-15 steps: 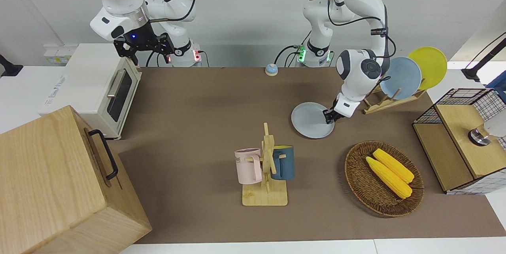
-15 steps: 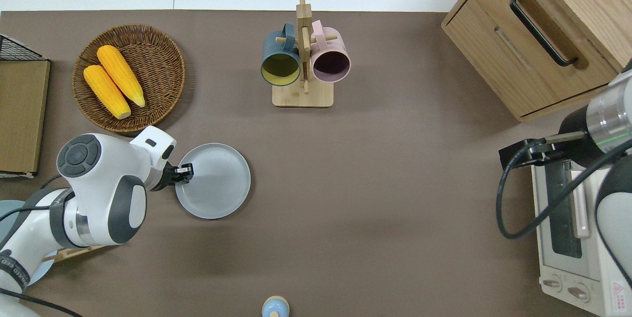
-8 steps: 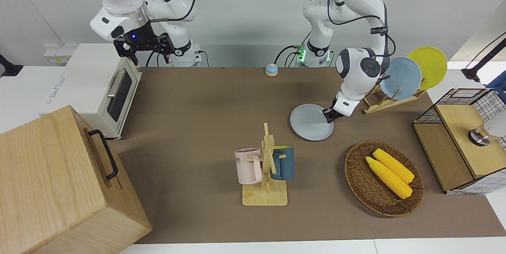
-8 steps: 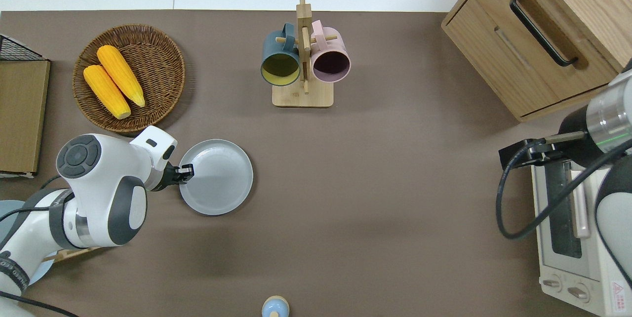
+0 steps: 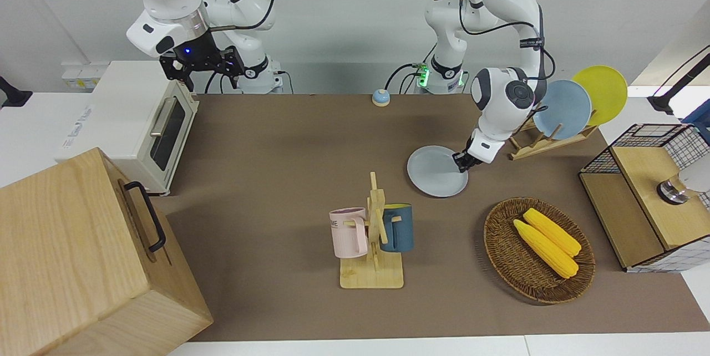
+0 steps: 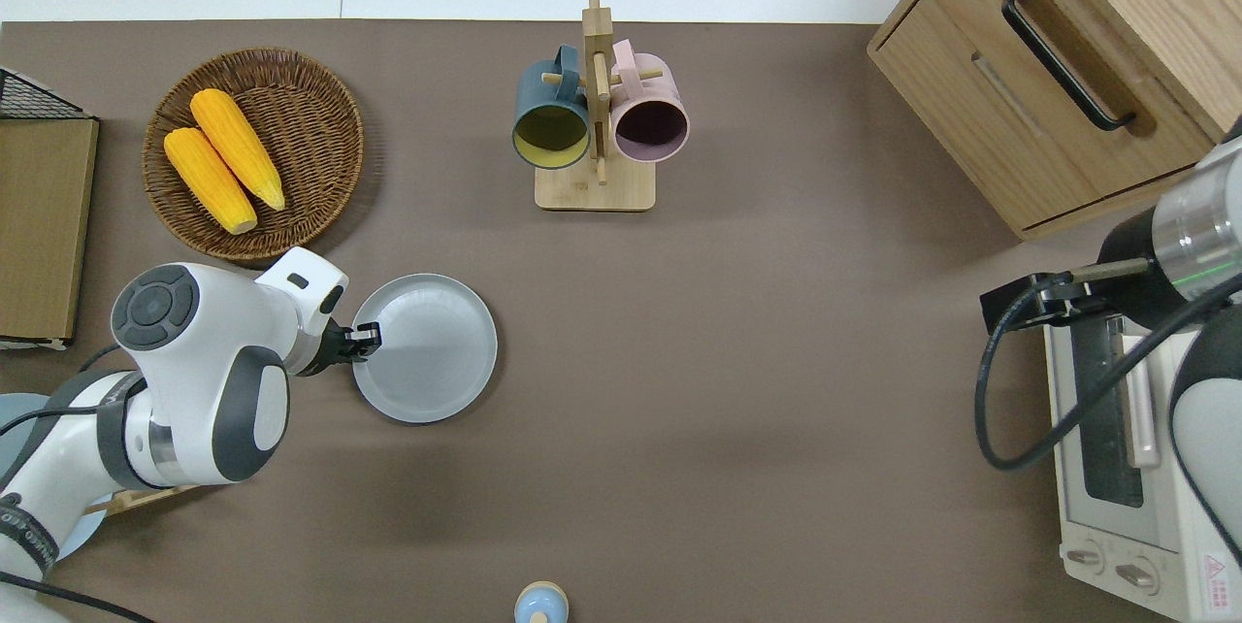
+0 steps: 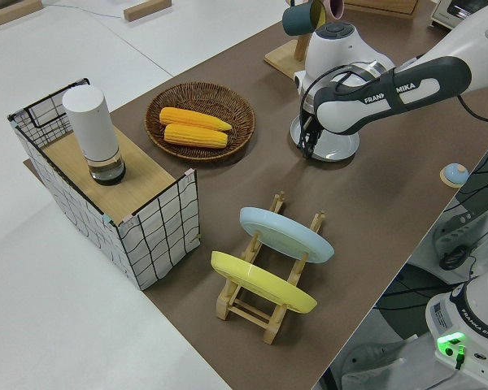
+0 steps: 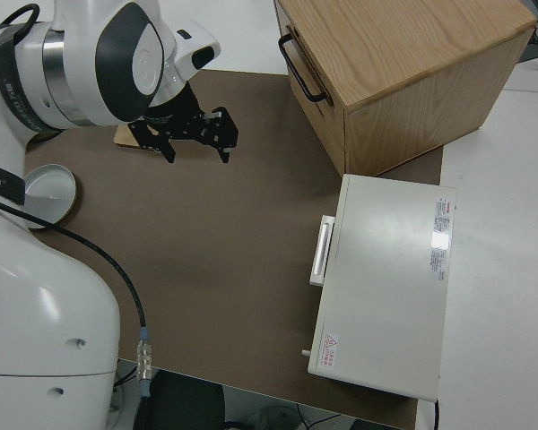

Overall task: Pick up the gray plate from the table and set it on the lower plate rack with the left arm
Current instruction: 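Lift the gray plate with the left gripper and pull it toward the rack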

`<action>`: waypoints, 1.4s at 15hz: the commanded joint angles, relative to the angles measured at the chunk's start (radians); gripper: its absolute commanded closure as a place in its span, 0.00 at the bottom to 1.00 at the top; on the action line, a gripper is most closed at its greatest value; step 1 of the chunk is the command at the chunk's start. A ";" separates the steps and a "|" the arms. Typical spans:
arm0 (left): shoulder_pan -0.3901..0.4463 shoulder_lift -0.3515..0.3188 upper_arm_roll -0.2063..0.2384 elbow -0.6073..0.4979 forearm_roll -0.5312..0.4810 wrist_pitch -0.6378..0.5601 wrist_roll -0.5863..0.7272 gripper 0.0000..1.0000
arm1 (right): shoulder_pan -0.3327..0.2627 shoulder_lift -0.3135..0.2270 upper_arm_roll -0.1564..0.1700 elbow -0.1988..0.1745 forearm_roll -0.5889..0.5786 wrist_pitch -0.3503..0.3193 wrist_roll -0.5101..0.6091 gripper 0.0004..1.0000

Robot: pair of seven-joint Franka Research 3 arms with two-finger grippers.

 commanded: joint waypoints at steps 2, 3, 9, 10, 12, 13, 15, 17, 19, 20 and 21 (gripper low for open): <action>-0.011 0.018 0.010 -0.017 0.004 0.027 -0.010 1.00 | -0.023 -0.002 0.021 0.007 -0.005 -0.012 0.012 0.02; -0.011 0.018 0.010 -0.017 0.004 0.027 -0.008 1.00 | -0.023 -0.002 0.020 0.007 -0.005 -0.011 0.012 0.02; -0.011 0.016 0.010 -0.006 0.003 0.017 -0.001 1.00 | -0.023 -0.002 0.020 0.006 -0.005 -0.011 0.012 0.02; -0.011 0.016 0.010 -0.005 0.003 0.015 0.001 1.00 | -0.023 -0.002 0.021 0.007 -0.006 -0.011 0.012 0.02; -0.011 0.016 0.010 -0.005 0.003 0.015 0.002 1.00 | -0.023 -0.002 0.021 0.007 -0.006 -0.011 0.012 0.02; -0.011 0.016 0.010 -0.005 0.003 0.014 0.004 1.00 | -0.023 -0.002 0.020 0.007 -0.005 -0.011 0.012 0.02; -0.011 0.012 0.010 -0.002 0.003 0.012 0.004 1.00 | -0.023 -0.002 0.021 0.007 -0.005 -0.011 0.012 0.02; -0.011 0.010 0.012 0.012 0.003 0.011 0.004 1.00 | -0.023 -0.002 0.021 0.007 -0.005 -0.011 0.012 0.02; -0.011 0.004 0.018 0.030 0.003 -0.020 0.004 1.00 | -0.023 -0.002 0.021 0.006 -0.005 -0.012 0.012 0.02; -0.011 0.004 0.021 0.049 0.003 -0.051 0.004 1.00 | -0.023 -0.002 0.021 0.007 -0.005 -0.011 0.012 0.02; -0.011 0.004 0.023 0.072 0.003 -0.083 0.004 1.00 | -0.023 -0.002 0.021 0.007 -0.005 -0.011 0.012 0.02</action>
